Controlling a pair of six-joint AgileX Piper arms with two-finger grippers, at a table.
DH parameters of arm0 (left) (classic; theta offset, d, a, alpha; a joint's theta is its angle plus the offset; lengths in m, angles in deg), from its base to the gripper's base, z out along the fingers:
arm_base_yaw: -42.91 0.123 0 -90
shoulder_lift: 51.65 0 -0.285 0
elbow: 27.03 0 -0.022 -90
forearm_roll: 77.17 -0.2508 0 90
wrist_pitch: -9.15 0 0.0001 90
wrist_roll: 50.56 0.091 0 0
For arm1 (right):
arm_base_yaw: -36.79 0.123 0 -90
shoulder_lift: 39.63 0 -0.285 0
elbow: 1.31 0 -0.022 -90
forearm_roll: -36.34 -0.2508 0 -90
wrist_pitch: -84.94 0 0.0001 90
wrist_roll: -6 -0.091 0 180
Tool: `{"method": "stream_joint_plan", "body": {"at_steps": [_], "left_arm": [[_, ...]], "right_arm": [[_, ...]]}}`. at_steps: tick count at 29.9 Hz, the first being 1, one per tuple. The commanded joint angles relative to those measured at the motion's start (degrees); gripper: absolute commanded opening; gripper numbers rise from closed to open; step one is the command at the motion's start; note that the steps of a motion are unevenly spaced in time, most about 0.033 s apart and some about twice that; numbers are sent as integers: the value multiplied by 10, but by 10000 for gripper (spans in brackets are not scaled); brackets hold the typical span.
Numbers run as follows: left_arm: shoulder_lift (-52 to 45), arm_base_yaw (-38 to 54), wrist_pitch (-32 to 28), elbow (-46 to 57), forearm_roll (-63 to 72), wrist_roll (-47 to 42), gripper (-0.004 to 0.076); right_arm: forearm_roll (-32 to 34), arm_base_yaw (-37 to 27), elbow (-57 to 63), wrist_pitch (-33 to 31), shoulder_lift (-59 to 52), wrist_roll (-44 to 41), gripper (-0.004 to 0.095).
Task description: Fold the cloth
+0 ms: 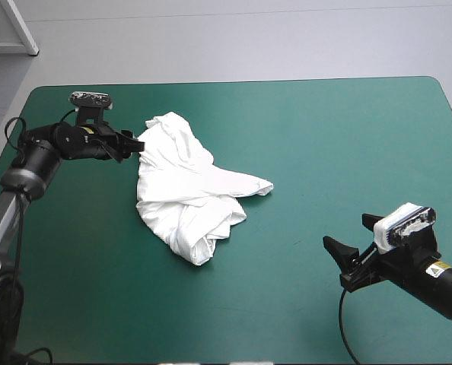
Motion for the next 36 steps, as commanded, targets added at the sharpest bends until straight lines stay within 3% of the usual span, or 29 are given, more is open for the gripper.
{"method": "stream_joint_plan", "body": {"at_steps": [1,9,16,19,26,36], "left_arm": [[73,39,7,-80,77,58,455],[271,38,53,-248,90,65,455],[307,31,60,-314,107,65,441],[305,27,69,-319,107,65,349],[307,32,92,-319,107,72,-13],[306,32,97,-319,101,82,-10]], "right_arm": [[-35,2,-21,29,33,-2,761],[-98,2,-48,38,137,17,712],[-106,16,-109,36,226,24,650],[-106,77,-130,75,266,29,642],[-28,260,-175,271,396,16,605],[22,287,-252,349,569,-1,605]]}}
